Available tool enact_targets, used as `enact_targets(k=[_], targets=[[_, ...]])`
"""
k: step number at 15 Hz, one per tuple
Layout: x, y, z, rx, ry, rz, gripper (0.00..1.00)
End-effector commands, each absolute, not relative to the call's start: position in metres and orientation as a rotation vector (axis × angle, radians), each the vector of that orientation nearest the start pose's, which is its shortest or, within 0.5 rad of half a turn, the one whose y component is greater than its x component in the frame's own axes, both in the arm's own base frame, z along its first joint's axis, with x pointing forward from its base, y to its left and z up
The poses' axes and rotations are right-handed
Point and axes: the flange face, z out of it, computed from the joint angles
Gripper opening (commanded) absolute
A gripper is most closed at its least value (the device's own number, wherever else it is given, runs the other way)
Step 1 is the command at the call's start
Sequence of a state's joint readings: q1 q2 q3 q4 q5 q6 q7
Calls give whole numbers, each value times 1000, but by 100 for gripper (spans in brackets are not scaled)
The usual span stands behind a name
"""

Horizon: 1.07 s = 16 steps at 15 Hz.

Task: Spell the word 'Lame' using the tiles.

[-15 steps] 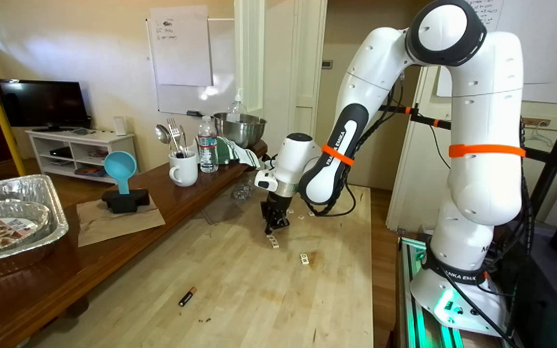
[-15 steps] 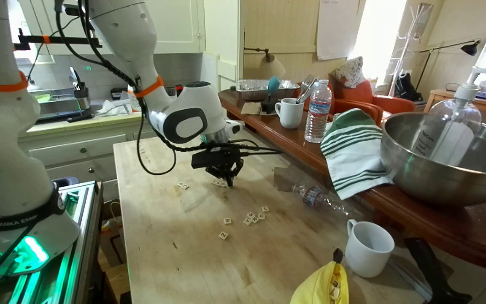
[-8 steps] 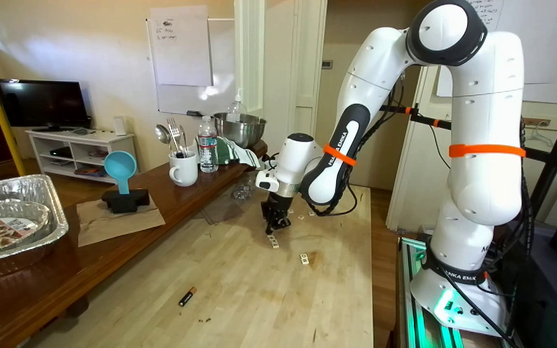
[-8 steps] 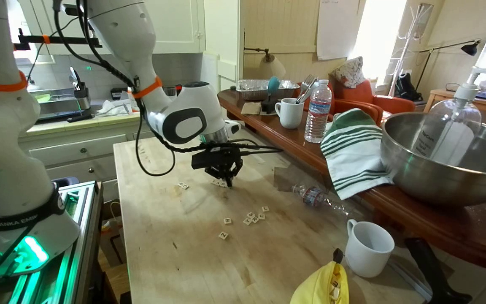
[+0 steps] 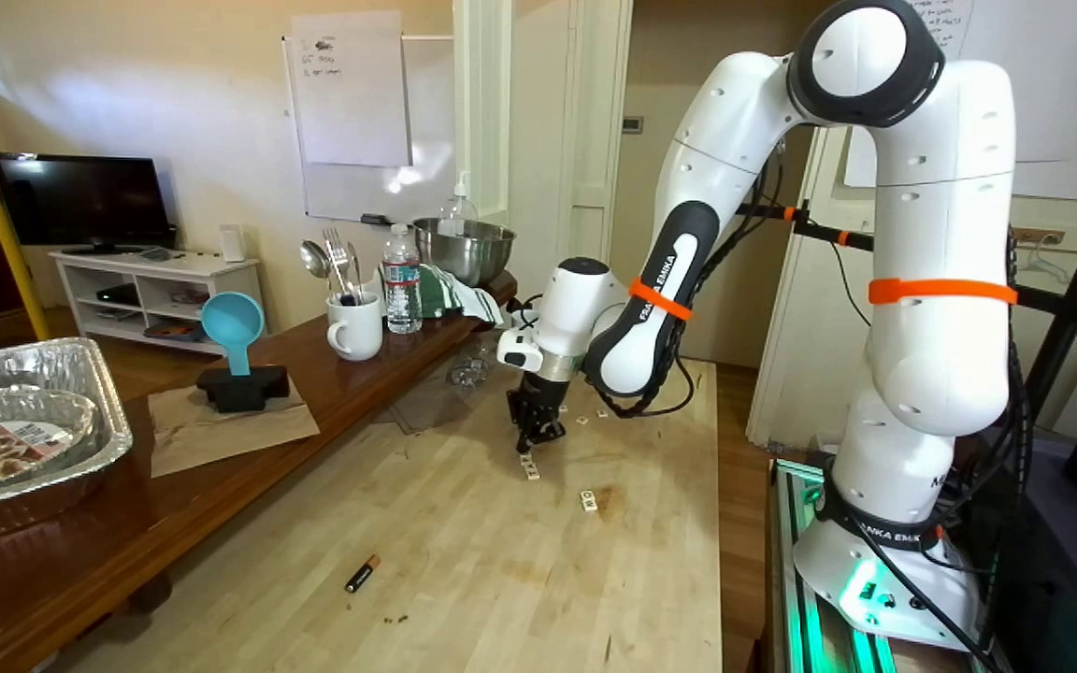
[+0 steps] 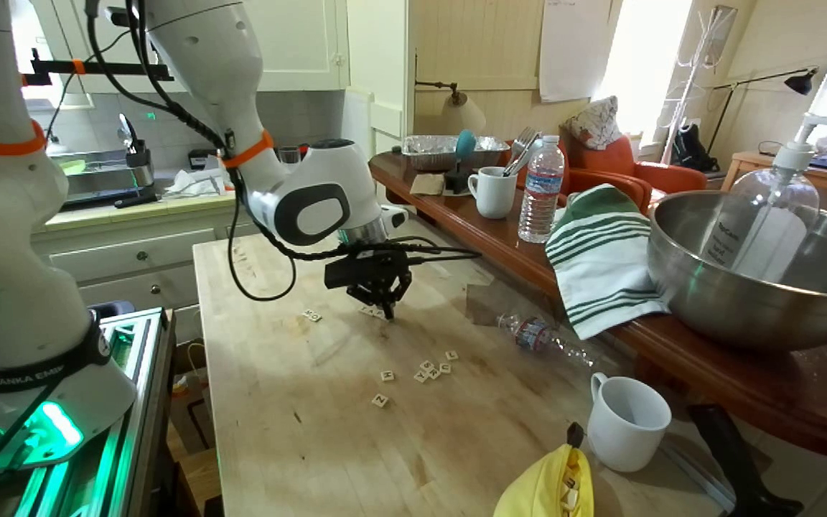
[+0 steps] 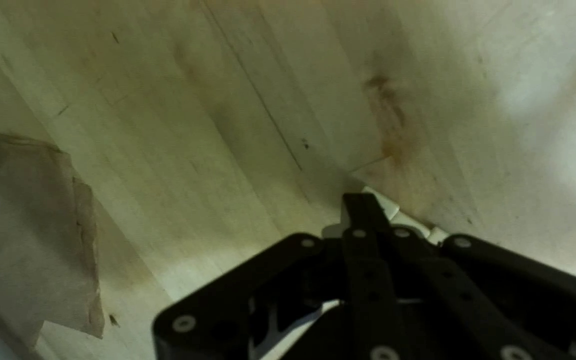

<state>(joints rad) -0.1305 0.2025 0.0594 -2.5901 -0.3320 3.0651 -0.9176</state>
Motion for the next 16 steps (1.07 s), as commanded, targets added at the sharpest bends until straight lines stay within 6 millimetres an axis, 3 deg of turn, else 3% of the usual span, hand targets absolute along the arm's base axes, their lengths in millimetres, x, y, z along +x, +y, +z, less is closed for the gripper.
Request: enact_targets(k=[1,16], targets=[[450,-7,204,-2724,-1854,-328,0],[456,-7,216,-2767,-1806,-378,0]])
